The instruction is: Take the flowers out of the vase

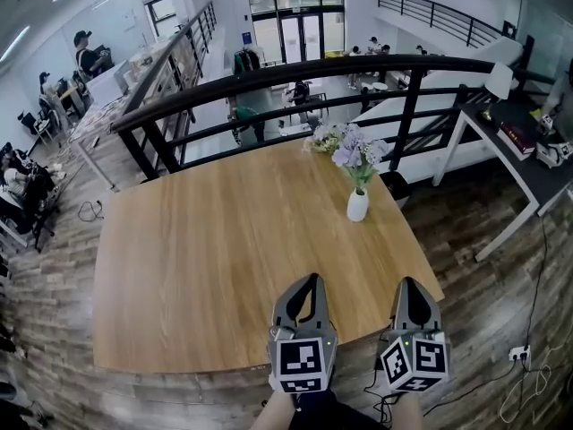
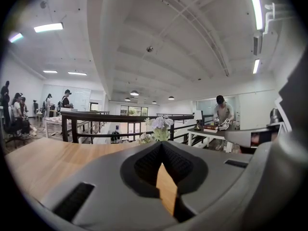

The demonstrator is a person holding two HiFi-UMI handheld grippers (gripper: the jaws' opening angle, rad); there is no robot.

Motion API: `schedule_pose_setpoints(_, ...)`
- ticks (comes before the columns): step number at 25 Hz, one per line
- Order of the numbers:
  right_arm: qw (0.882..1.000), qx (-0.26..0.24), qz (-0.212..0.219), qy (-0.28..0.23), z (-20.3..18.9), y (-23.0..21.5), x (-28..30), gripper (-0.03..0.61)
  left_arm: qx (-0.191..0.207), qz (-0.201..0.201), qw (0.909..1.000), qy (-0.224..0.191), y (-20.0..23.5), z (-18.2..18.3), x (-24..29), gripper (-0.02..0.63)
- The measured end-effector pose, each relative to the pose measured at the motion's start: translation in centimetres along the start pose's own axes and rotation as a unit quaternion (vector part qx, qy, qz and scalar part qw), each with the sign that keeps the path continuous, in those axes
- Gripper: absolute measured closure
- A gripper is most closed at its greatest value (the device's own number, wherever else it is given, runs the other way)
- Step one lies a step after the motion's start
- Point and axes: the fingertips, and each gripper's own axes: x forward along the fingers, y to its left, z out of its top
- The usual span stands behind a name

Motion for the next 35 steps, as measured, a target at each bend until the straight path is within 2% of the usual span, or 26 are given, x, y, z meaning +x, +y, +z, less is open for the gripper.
schedule_pose_setpoints(21, 1.0, 0.001, -0.009, 0.016, 0.6, 0.6, 11.8, 0.572, -0.003, -0.01, 0.9999, 0.013, 5.2, 1.0, 10.6, 0.578)
schedule_pose_setpoints(35, 0.999, 0.0, -0.015, 0.03, -0.9, 1.4, 16.6, 0.572, -0.008, -0.013, 0.9996, 0.022, 8.1, 0.0, 14.7, 0.578)
